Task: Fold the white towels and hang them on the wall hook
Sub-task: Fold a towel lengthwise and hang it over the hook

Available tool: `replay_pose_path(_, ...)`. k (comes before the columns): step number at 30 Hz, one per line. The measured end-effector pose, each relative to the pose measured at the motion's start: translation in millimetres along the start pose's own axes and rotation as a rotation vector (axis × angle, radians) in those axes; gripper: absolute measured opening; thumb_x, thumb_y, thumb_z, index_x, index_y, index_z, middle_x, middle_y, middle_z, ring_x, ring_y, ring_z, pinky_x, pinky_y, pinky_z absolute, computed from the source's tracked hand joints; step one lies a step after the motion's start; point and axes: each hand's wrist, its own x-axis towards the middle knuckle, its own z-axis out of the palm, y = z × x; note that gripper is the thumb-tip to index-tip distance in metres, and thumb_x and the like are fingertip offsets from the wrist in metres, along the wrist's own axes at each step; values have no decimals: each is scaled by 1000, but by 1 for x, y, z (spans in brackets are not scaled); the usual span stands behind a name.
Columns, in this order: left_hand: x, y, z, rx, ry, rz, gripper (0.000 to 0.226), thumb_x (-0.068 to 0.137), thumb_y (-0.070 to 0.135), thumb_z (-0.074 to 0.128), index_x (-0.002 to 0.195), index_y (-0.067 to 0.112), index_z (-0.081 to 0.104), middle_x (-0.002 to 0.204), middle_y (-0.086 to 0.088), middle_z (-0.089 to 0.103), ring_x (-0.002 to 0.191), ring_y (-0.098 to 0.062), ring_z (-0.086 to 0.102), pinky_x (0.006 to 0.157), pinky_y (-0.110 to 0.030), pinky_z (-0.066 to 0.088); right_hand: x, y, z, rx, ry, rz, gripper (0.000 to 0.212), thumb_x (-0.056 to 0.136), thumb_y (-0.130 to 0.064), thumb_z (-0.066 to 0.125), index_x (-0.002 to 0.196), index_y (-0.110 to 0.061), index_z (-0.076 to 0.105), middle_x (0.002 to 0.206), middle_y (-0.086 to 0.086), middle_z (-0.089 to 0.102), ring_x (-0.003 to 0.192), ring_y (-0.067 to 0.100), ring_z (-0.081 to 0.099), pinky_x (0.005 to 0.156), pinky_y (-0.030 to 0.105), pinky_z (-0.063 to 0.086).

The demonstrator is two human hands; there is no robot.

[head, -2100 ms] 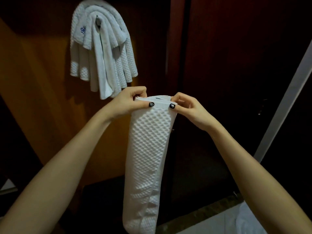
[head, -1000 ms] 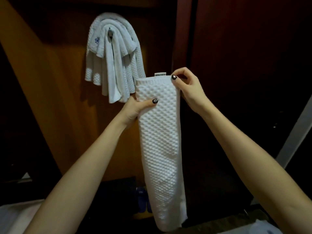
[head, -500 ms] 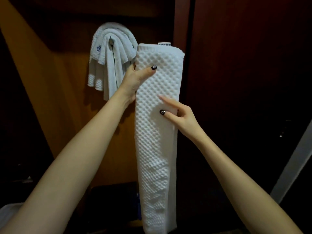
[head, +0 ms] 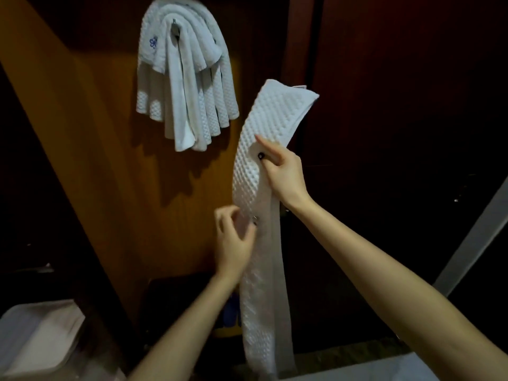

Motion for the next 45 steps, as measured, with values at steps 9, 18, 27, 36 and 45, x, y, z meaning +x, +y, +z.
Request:
replay_pose_path(9,9,-5,23,176,-180,-56,50,90,2,56,134,15,38,132,-10,49,115,-34,53,93,-48,46,15,-14,4,-161,118,-46,58,93,1,42,149,-11,34,151,8,41,128,-1,34,103,5,24)
replay_pose_path(18,11,-13,11,249,-108,250,30,76,-11,68,105,-2,65,116,-23,59,101,-38,62,83,-41,55,30,-15,18,-225,96,101,64,99,-3,34,155,-16,5,145,22,39,129,31,41,107,34,34)
replay_pose_path(27,1,4,27,144,-125,-105,52,85,2,64,128,19,40,129,-12,47,104,-30,58,85,-34,50,29,-16,21,-182,169,91,64,99,-3,33,156,-16,6,149,15,35,123,13,43,103,16,30)
replay_pose_path(36,38,-16,2,312,-314,321,26,81,-3,65,105,7,64,92,-10,42,63,-25,47,48,-30,40,38,-24,4,-177,143,-1,65,98,-1,35,155,-14,8,157,14,26,141,23,32,113,23,23)
replay_pose_path(45,45,-21,-10,351,-335,332,47,84,9,69,126,25,55,106,-12,48,80,-25,55,56,-30,52,44,-29,2,-153,120,-69,65,95,1,36,155,-10,13,160,13,20,146,25,25,120,35,22)
